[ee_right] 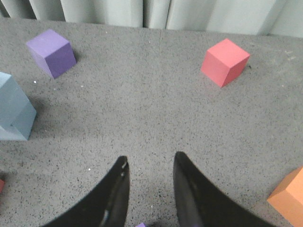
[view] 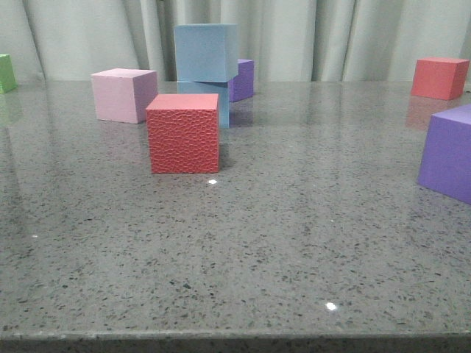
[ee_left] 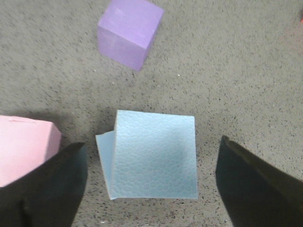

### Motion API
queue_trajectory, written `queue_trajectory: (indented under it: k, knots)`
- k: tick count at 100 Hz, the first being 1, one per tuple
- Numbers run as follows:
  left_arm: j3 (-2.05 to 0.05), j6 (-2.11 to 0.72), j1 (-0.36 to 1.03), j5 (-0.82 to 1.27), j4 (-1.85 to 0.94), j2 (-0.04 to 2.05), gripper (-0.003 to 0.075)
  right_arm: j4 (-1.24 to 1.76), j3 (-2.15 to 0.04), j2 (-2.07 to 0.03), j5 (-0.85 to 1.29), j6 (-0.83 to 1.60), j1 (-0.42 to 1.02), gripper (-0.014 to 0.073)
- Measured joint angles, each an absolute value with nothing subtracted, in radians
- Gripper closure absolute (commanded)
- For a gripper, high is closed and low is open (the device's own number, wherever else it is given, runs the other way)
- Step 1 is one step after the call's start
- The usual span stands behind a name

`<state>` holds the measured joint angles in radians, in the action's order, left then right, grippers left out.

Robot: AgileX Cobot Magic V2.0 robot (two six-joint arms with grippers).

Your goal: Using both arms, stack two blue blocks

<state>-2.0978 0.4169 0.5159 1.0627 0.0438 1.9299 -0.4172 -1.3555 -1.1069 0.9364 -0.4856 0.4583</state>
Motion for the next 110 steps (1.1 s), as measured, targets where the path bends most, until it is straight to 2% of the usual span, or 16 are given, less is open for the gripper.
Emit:
queue_trajectory:
  k: [18, 36, 52, 65, 83, 110]
  knots:
    - [-2.098, 0.395, 0.516, 1.071, 0.063, 1.887, 0.0402, -0.442, -1.353, -1.077, 0.932, -0.486, 0.458, 0.0346]
    - [-2.098, 0.393, 0.527, 1.081, 0.112, 1.865, 0.0596, -0.468, -1.286, -1.024, 0.888, -0.506, 0.458, 0.0346]
    - [-2.098, 0.388, 0.532, 1.122, 0.155, 1.863, 0.0738, -0.495, -1.213, -0.964, 0.869, -0.516, 0.458, 0.0357]
    - [-2.098, 0.387, 0.532, 1.141, 0.178, 1.859, 0.0738, -0.518, -1.182, -0.921, 0.869, -0.516, 0.458, 0.0453]
    - [-2.098, 0.369, 0.534, 1.173, 0.220, 1.830, 0.0738, -0.532, -1.161, -0.876, 0.873, -0.516, 0.458, 0.0670]
    - [-2.006, 0.336, 0.534, 1.159, 0.257, 1.729, 0.0739, -0.543, -1.129, -0.830, 0.877, -0.520, 0.458, 0.0657]
